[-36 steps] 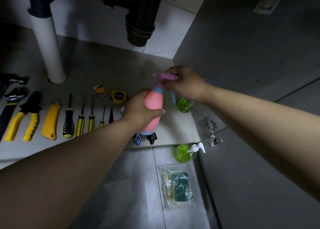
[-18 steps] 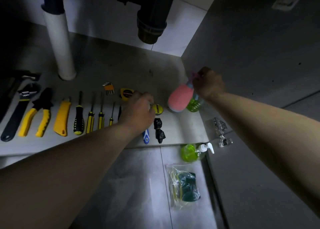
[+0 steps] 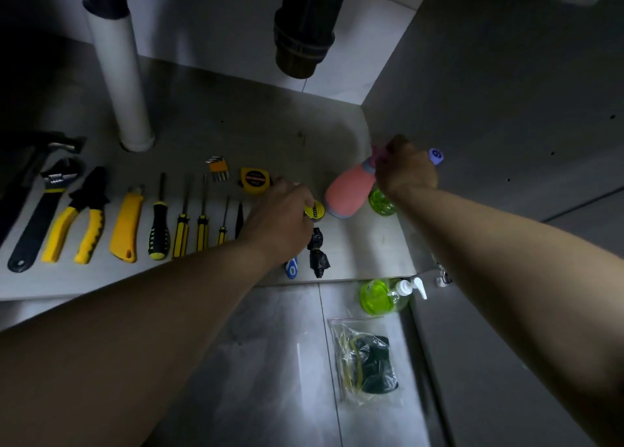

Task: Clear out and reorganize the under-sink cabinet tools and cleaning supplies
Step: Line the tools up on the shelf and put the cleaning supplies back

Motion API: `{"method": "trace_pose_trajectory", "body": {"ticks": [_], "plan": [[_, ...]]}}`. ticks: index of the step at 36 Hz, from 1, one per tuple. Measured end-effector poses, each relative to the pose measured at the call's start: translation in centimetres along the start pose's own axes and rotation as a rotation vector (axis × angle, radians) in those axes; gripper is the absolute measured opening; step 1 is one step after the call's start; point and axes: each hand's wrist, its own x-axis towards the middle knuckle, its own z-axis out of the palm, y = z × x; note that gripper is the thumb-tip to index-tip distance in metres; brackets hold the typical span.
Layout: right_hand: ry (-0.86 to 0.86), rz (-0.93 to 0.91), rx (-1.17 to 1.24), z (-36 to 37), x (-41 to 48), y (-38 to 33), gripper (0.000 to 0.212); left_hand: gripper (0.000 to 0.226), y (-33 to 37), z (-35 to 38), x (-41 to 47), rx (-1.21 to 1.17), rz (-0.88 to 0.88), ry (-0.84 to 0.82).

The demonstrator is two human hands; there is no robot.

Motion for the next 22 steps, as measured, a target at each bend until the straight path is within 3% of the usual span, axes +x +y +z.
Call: {"method": "trace_pose_trajectory", "body": {"ticks": [8, 14, 18, 22], "plan": [[0.001, -0.03, 0.007, -0.2, 0.3, 0.5, 0.032, 0.024, 0.5, 0.8, -0.4, -0.038, 0.005, -0.093], [-0.014, -0.028, 0.101, -0.3, -0.8, 2.5, 0.061, 0.023, 0.7, 1.6, -0.8, -0.052, 0.043, -0.158], [0.023, 0.009, 0.057, -0.8, -2.4, 5.4, 0.049, 0.023, 1.6, 2.3, -0.7, -0.041, 0.089, -0.218], [-0.077, 0.048, -0.092, -0.4, -5.2, 9.4, 0.044, 0.02, 2.7, 3.1, -1.1, -0.04, 0.133, -0.276]]}}
